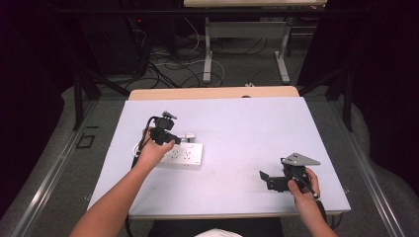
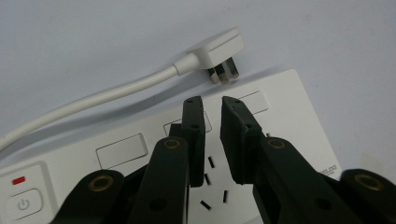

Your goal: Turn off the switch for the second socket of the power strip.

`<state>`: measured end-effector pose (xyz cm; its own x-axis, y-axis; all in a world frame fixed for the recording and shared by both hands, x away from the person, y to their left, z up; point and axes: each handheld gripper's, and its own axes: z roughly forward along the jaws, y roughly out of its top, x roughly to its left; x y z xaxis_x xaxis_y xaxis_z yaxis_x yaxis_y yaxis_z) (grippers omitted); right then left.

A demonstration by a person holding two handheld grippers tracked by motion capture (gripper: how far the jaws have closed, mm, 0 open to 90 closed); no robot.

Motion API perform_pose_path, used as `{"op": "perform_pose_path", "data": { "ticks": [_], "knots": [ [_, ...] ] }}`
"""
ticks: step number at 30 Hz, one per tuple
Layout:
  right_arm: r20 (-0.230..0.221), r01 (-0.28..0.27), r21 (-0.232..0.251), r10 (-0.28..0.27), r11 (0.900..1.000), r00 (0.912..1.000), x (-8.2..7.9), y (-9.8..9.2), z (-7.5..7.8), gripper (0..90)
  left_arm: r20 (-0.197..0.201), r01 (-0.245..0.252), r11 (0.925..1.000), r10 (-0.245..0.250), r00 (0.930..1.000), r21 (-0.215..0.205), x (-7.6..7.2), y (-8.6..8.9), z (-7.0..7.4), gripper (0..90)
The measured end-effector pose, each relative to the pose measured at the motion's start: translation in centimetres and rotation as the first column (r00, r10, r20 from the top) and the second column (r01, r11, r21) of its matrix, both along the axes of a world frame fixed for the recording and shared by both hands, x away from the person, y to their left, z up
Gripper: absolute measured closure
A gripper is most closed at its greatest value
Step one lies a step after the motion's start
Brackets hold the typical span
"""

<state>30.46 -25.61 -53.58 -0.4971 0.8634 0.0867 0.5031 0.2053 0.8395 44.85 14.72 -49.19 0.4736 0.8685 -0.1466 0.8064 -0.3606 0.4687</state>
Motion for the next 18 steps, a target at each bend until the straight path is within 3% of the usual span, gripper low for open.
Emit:
{"op": "perform_pose_path", "data": {
  "ticks": [18],
  "knots": [
    [0.001,-0.009,-0.001,0.009,1.0,1.0,0.1,0.0,-0.1,4.5,-0.032,-0.017,0.9999,0.017,0.9993,0.001,0.7,-0.6,-1.3,83.1]
  ]
}}
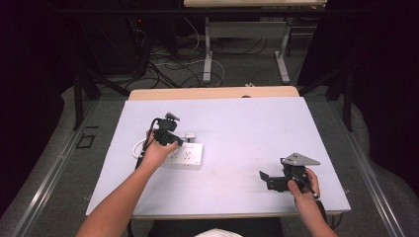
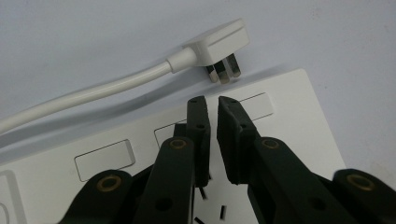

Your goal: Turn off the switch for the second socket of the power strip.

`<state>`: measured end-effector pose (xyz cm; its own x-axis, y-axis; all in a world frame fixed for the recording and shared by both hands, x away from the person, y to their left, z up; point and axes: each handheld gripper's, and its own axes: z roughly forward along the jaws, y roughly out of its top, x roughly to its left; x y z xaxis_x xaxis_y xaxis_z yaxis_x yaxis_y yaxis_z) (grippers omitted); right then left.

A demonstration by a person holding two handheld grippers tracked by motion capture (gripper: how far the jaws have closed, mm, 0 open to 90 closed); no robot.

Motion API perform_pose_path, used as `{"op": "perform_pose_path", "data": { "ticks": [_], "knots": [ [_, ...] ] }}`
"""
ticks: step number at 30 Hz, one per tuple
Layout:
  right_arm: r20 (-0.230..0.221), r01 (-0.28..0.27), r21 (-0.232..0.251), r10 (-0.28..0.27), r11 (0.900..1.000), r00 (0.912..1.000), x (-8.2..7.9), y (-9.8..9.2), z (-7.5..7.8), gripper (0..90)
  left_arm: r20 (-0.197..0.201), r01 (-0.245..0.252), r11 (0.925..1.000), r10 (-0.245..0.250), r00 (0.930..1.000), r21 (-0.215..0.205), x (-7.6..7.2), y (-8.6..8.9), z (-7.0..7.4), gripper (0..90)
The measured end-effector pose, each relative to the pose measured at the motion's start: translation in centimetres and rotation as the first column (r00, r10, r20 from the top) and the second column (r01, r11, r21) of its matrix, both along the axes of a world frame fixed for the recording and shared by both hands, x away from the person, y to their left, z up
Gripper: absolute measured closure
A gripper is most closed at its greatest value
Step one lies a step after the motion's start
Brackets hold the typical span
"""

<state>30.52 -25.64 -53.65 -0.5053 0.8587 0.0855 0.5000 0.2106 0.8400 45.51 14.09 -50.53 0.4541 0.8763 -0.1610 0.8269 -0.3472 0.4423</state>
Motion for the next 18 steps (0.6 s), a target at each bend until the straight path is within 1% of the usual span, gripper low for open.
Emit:
{"op": "perform_pose_path", "data": {
  "ticks": [6,7,10,13,14,18],
  "knots": [
    [0.006,0.004,0.0,-0.004,1.0,1.0,0.04,0.04,-0.06,4.6,-0.007,-0.014,0.9999,0.014,0.9999,-0.004,0.08,-0.02,-0.29,85.1],
    [0.005,0.003,0.0,-0.003,1.0,1.0,0.05,0.03,-0.06,4.6,-0.007,-0.011,0.9999,0.012,0.9999,0.004,0.11,0.0,-0.37,85.2],
    [0.0,-0.001,-0.001,0.001,1.0,1.0,0.02,0.04,-0.03,4.6,-0.002,-0.018,0.9998,0.018,0.9998,0.006,0.1,-0.01,-0.41,85.7],
    [0.005,0.0,0.0,0.0,1.0,1.0,0.05,0.09,-0.08,4.6,0.002,-0.018,0.9998,0.018,0.9998,0.012,0.06,-0.04,-0.42,86.7],
    [0.007,-0.003,-0.006,0.004,1.0,1.0,0.07,0.05,-0.1,4.6,0.003,-0.019,0.9997,0.019,0.9998,0.013,0.05,-0.04,-0.42,86.8],
    [-0.002,-0.008,-0.001,0.008,1.0,1.0,0.05,0.09,-0.07,4.6,0.009,-0.025,0.9997,0.025,0.9996,0.007,-0.03,-0.1,-0.47,87.1]
  ]
}}
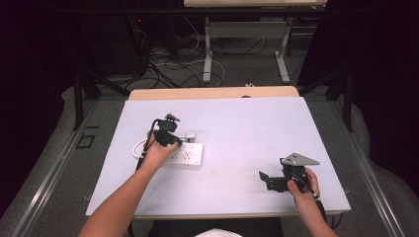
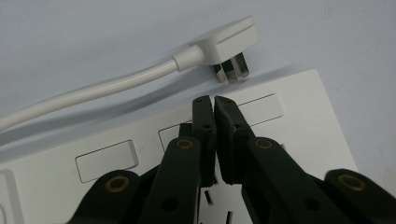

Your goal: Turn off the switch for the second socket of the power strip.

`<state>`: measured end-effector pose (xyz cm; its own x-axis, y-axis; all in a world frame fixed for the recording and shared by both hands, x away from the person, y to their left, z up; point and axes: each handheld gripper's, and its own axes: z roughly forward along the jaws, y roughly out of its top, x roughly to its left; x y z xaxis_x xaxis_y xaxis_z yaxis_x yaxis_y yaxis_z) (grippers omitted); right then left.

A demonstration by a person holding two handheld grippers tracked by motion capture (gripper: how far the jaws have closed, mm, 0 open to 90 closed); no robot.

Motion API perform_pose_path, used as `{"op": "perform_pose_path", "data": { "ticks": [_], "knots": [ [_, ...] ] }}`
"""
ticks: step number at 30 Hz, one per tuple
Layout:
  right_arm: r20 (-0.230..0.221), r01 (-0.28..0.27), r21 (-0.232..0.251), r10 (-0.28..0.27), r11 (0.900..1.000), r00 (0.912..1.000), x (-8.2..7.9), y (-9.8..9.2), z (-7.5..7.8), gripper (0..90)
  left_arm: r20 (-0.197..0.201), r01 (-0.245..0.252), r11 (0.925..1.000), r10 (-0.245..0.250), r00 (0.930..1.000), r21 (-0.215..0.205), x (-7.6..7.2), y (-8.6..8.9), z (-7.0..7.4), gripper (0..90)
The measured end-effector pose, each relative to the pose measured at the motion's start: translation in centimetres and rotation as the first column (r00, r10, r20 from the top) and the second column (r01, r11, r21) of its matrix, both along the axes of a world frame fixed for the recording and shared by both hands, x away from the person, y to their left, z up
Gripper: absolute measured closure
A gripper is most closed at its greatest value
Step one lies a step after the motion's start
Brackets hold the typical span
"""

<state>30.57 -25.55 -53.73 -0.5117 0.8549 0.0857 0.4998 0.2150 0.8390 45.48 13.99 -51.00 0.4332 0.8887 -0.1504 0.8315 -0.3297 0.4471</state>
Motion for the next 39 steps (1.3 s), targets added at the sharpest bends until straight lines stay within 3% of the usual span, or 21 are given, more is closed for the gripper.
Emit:
{"op": "perform_pose_path", "data": {
  "ticks": [7,9,11,15,20,31,39],
  "knots": [
    [0.0,-0.001,-0.003,0.001,1.0,1.0,0.0,0.06,0.01,4.6,0.007,0.0,1.0,0.0,1.0,0.003,-0.07,0.03,-0.06,87.4],
    [-0.003,-0.002,-0.001,0.002,1.0,1.0,0.0,0.08,-0.01,4.6,0.012,-0.003,0.9999,0.003,0.9999,-0.012,-0.14,0.06,-0.28,88.5],
    [-0.01,-0.003,-0.005,0.003,1.0,0.9999,-0.01,0.06,0.04,4.6,0.017,0.004,0.9984,-0.003,0.9999,-0.057,-0.2,0.13,-0.65,89.9],
    [-0.002,-0.003,-0.001,0.003,1.0,1.0,0.0,0.1,-0.01,4.7,0.033,0.002,0.9987,0.0,0.9994,-0.051,-0.31,-0.05,-0.69,89.9],
    [-0.004,-0.002,0.0,0.002,1.0,1.0,0.0,0.06,-0.03,4.6,0.015,0.004,0.9989,-0.003,0.9999,-0.046,-0.26,-0.03,-0.56,89.9],
    [-0.003,-0.001,0.0,0.001,1.0,1.0,0.03,0.04,-0.03,4.7,0.025,0.02,0.9972,-0.018,0.9995,-0.073,-0.21,0.06,-0.69,85.2],
    [0.001,-0.002,-0.001,0.002,1.0,1.0,0.03,0.0,-0.03,4.6,0.062,0.022,0.9973,-0.017,0.9979,-0.07,-0.18,-0.01,-0.71,78.2]
  ]
}}
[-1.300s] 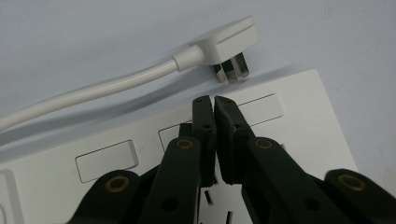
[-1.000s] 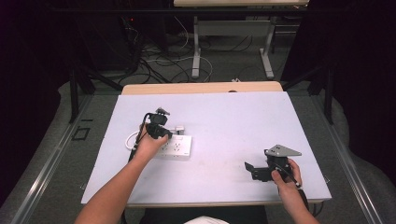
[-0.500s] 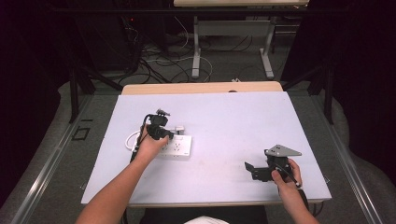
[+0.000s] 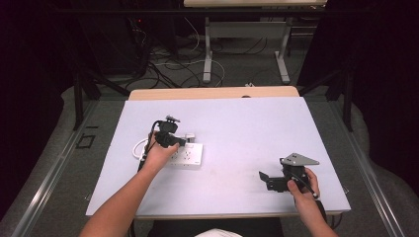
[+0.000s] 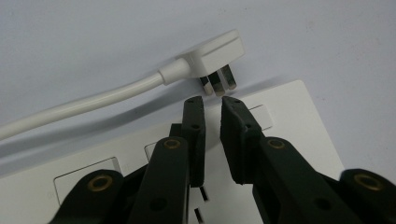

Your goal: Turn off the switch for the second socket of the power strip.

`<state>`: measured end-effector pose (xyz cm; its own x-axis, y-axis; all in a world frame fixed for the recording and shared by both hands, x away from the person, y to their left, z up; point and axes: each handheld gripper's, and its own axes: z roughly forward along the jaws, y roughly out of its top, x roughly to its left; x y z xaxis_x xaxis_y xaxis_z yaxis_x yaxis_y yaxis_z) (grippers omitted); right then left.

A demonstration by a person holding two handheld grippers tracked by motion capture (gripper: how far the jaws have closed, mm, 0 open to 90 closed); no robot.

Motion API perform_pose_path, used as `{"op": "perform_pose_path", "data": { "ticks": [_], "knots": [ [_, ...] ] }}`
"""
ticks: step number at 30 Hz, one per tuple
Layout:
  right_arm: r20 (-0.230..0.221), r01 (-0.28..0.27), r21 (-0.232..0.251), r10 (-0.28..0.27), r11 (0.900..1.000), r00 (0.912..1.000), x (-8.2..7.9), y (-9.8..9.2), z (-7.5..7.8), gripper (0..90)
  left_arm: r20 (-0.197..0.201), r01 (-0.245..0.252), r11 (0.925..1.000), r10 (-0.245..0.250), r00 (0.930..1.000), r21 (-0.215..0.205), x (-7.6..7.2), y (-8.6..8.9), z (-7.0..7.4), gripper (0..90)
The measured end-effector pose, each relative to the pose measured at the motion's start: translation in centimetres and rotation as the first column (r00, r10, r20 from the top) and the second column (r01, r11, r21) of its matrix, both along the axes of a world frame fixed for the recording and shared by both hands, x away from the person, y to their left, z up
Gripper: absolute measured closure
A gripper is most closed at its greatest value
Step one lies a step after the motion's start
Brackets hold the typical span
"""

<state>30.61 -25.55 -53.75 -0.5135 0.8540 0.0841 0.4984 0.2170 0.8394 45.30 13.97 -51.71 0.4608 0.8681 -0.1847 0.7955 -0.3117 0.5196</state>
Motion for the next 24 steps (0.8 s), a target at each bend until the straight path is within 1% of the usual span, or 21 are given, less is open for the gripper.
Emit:
{"op": "perform_pose_path", "data": {
  "ticks": [1,2,3,4,5,6,8,9,10,11,14,15,16,18,19,22,24],
  "knots": [
    [0.001,0.0,-0.001,0.0,1.0,1.0,0.01,0.0,-0.01,4.6,-0.003,0.003,1.0,-0.003,1.0,-0.006,0.01,0.04,0.05,77.1],
    [0.0,0.001,-0.001,-0.001,1.0,1.0,0.01,-0.01,-0.01,4.6,0.007,0.009,1.0,-0.009,0.9999,0.001,0.03,0.1,0.1,76.3],
    [0.0,-0.001,0.0,0.001,1.0,1.0,0.0,-0.02,0.0,4.6,0.01,0.001,1.0,-0.001,0.9999,-0.003,-0.01,0.08,0.11,75.2],
    [0.0,0.0,0.0,0.0,1.0,1.0,0.0,-0.02,0.0,4.6,0.016,0.009,1.0,-0.009,0.9998,-0.001,0.06,0.17,0.17,74.3],
    [0.001,0.0,-0.002,0.0,1.0,1.0,0.0,-0.04,-0.01,4.6,0.026,-0.002,1.0,0.002,0.9997,-0.01,0.02,0.15,0.18,73.1],
    [0.0,0.0,-0.001,0.0,1.0,1.0,-0.01,-0.04,-0.01,4.7,0.035,0.0,0.9999,0.001,0.9994,-0.011,0.04,0.2,0.21,71.6],
    [0.001,0.0,-0.001,0.0,1.0,1.0,-0.01,-0.05,-0.01,4.6,0.037,-0.006,0.9997,0.007,0.9993,-0.025,0.03,0.27,0.33,70.1],
    [0.001,0.0,-0.002,0.0,1.0,1.0,-0.01,-0.05,-0.01,4.6,0.046,-0.004,0.9997,0.005,0.9989,-0.022,0.05,0.35,0.4,69.3],
    [-0.001,0.002,-0.003,-0.002,1.0,1.0,-0.03,-0.05,-0.01,4.6,0.045,-0.008,0.9994,0.009,0.999,-0.034,0.04,0.35,0.4,68.5],
    [0.006,0.005,-0.004,-0.005,1.0,1.0,-0.01,-0.03,-0.05,4.6,0.054,-0.006,0.9995,0.008,0.9985,-0.033,0.06,0.4,0.43,67.7],
    [-0.005,0.003,-0.001,-0.003,1.0,1.0,-0.03,-0.05,-0.03,4.7,0.059,-0.013,0.9987,0.016,0.9981,-0.049,0.05,0.47,0.55,64.6],
    [-0.003,0.003,-0.001,-0.003,1.0,1.0,-0.01,-0.06,-0.03,4.7,0.065,-0.009,0.9989,0.012,0.9978,-0.047,0.07,0.53,0.61,63.8],
    [0.001,0.002,-0.003,-0.002,1.0,1.0,0.01,-0.07,-0.03,4.8,0.065,-0.018,0.9981,0.022,0.9976,-0.058,0.03,0.52,0.65,63.8],
    [0.001,0.004,-0.002,-0.004,1.0,1.0,-0.01,-0.03,-0.03,4.8,0.075,-0.014,0.9983,0.018,0.997,-0.057,0.03,0.6,0.74,63.4],
    [0.004,0.006,-0.003,-0.006,1.0,1.0,0.0,-0.02,-0.05,4.8,0.078,-0.017,0.9976,0.022,0.9967,-0.067,0.0,0.6,0.77,63.2],
    [-0.001,0.002,-0.003,-0.002,1.0,1.0,-0.01,-0.08,-0.03,4.8,0.084,-0.023,0.9969,0.03,0.996,-0.075,-0.06,0.64,0.87,62.3],
    [-0.001,0.008,-0.006,-0.008,1.0,1.0,-0.02,-0.08,-0.05,4.8,0.096,-0.016,0.9972,0.023,0.9951,-0.074,-0.01,0.77,0.92,61.2]
  ]
}}
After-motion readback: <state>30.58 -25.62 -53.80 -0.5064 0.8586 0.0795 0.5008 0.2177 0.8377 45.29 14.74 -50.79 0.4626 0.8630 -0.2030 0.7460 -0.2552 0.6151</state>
